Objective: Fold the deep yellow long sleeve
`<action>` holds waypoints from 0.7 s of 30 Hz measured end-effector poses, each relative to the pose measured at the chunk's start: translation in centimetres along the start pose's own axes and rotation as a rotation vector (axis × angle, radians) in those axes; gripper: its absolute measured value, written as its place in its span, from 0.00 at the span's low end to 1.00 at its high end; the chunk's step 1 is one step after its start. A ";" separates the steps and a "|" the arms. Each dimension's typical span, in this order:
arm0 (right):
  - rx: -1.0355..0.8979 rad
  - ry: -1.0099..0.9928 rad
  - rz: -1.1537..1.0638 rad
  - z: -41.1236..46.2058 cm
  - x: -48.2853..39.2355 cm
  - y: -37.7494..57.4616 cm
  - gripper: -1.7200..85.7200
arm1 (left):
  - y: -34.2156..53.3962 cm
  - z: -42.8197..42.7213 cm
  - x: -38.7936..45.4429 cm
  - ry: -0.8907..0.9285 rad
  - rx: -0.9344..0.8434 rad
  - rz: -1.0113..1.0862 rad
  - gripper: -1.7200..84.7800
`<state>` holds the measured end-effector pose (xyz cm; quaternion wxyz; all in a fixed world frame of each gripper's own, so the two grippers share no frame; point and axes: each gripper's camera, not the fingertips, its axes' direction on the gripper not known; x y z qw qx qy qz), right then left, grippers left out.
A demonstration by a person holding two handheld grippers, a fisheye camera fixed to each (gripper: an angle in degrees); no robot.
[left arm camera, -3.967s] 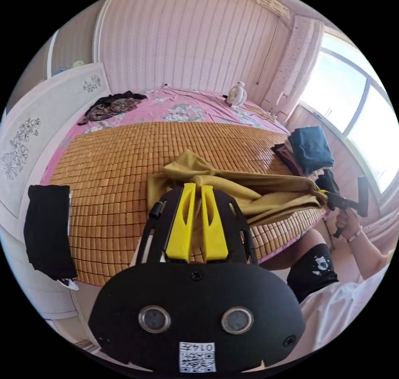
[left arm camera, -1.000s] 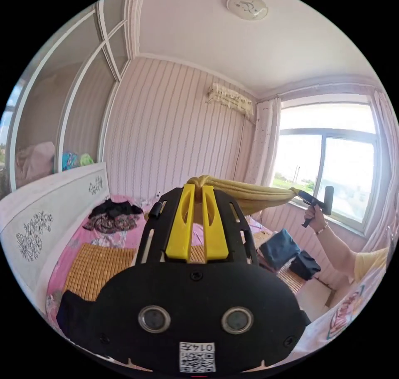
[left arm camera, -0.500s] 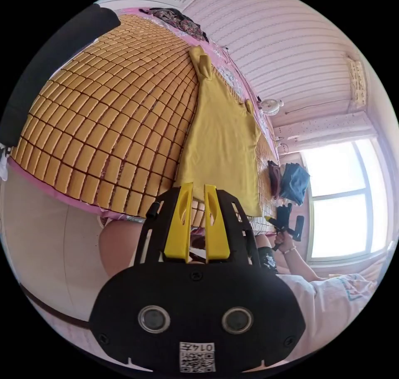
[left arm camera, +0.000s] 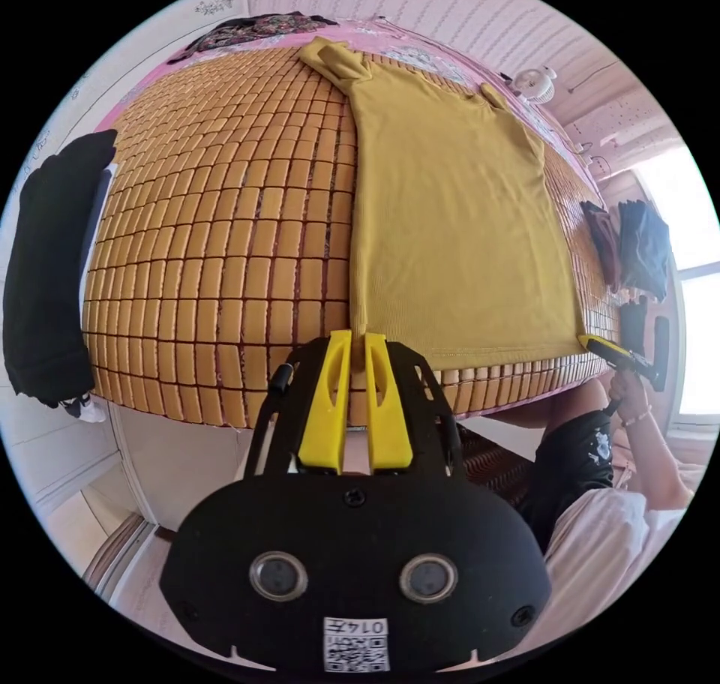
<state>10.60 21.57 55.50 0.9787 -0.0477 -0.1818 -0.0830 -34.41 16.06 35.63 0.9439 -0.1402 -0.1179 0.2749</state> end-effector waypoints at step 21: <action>-0.031 0.204 -0.212 3.4 -8.0 7.0 0.09 | 4.1 2.5 -2.1 0.042 0.058 -0.078 0.08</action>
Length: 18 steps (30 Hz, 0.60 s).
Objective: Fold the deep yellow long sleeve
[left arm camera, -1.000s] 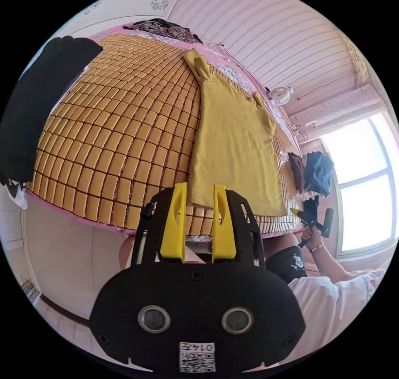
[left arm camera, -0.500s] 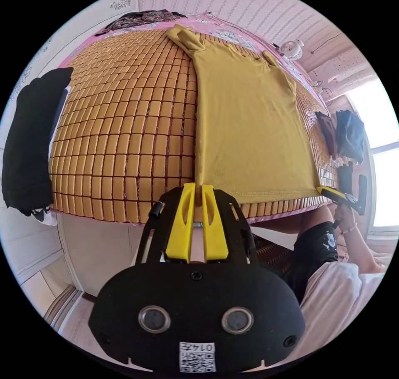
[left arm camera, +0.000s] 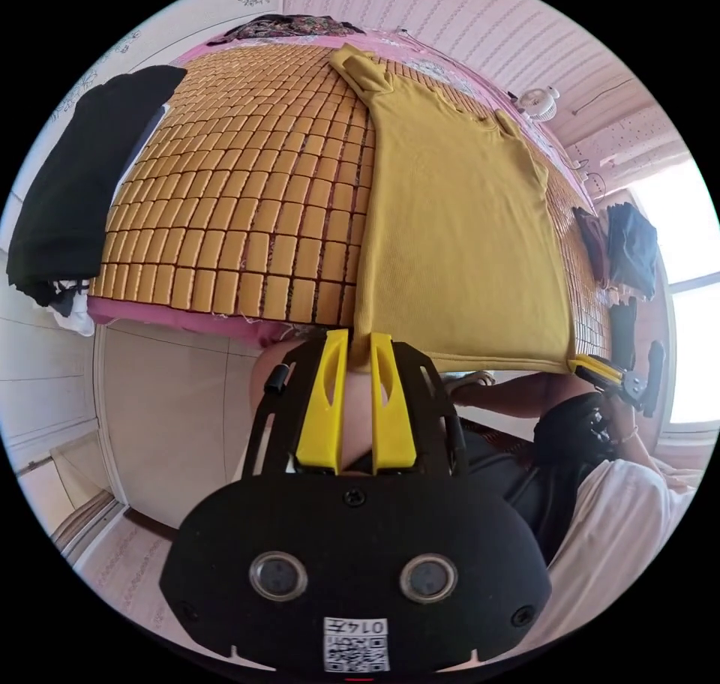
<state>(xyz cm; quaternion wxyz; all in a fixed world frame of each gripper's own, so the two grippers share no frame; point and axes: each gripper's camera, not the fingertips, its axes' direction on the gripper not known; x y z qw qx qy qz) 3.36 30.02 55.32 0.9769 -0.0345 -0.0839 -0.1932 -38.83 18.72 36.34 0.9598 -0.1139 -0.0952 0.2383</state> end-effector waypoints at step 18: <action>0.545 0.197 -0.052 -10.0 -5.1 13.0 0.05 | -3.8 -0.4 6.5 0.261 0.282 0.225 0.07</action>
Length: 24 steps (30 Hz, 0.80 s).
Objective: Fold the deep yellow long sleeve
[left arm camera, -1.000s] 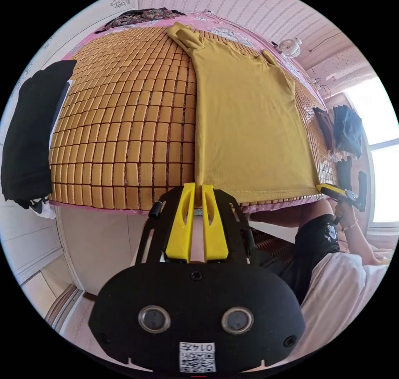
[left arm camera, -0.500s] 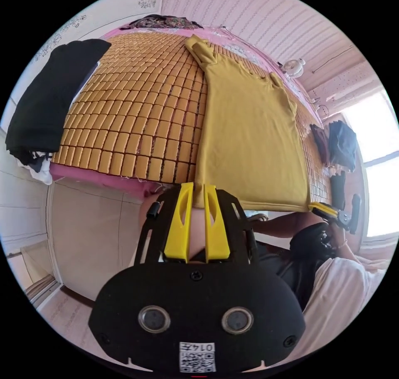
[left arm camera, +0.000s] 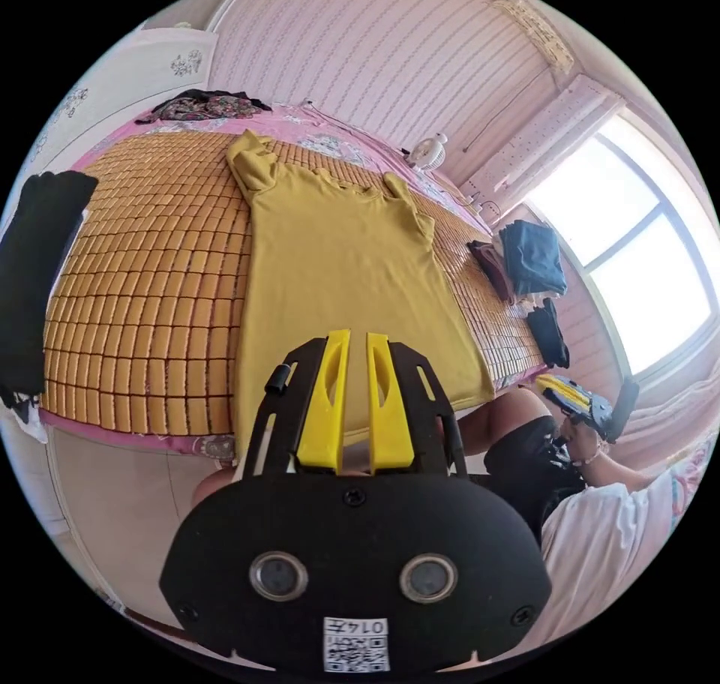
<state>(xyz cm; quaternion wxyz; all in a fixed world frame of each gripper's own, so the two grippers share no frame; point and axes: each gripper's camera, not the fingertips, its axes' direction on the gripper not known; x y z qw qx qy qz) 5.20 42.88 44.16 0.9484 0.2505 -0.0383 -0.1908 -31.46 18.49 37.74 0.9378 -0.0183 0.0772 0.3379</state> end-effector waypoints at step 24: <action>-0.191 0.017 0.290 33.2 25.0 -28.5 0.07 | -18.8 23.0 8.5 -0.031 -0.225 0.331 0.01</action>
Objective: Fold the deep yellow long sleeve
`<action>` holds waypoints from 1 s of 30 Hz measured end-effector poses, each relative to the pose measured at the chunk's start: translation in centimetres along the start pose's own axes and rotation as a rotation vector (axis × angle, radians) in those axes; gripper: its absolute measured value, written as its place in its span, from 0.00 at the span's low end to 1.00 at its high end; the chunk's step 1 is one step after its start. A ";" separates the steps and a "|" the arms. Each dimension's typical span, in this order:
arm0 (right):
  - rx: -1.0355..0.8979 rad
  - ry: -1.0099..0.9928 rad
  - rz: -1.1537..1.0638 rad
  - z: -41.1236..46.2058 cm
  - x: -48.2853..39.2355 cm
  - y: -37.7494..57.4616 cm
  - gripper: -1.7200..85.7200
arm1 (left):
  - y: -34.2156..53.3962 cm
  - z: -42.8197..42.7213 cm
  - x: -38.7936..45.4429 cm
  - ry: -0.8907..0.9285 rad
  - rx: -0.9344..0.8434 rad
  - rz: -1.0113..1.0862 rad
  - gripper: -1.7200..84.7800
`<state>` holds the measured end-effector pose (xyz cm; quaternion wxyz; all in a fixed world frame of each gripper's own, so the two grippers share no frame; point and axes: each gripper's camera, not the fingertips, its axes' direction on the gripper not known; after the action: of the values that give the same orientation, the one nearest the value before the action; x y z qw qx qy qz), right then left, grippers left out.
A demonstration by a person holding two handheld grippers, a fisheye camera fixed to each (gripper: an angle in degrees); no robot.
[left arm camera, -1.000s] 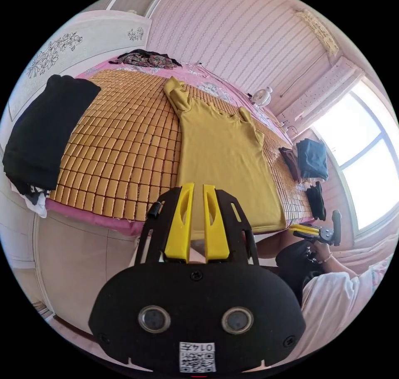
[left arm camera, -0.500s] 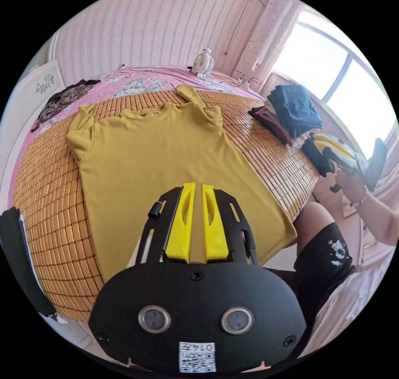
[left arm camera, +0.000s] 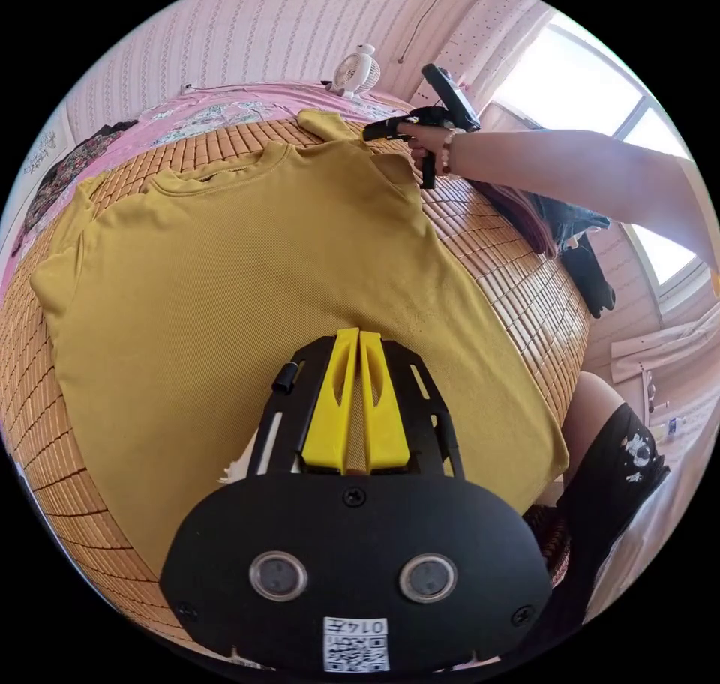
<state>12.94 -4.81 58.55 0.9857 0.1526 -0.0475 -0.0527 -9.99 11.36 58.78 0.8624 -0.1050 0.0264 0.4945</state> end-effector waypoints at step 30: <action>-0.290 0.106 -0.019 -19.8 14.6 22.6 0.14 | -23.7 3.7 5.6 0.150 -0.008 0.087 0.07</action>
<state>31.56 20.76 47.85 0.9980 0.0114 0.0143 -0.0602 12.97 5.30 65.18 0.8352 -0.1440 0.0936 0.5224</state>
